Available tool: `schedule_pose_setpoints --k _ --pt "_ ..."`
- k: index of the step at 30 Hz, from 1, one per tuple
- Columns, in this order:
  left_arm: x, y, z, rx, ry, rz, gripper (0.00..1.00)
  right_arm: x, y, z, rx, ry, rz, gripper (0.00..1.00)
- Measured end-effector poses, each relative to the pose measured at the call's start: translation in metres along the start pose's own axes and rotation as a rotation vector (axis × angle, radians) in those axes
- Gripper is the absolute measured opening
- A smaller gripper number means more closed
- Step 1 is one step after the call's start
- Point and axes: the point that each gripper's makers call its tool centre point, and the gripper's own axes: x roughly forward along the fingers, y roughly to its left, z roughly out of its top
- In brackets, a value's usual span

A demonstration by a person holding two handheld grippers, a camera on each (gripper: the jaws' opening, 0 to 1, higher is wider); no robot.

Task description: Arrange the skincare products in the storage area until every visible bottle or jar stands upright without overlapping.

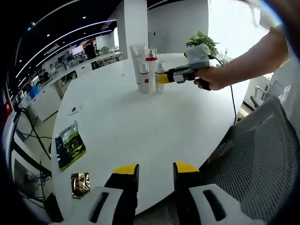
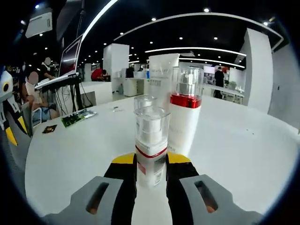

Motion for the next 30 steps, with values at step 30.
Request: schedule_pose_setpoints --k 30 --pt "0.000 0.001 0.000 0.022 0.007 0.005 0.28 -0.014 -0.011 -0.007 0.009 0.109 0.023 0.19"
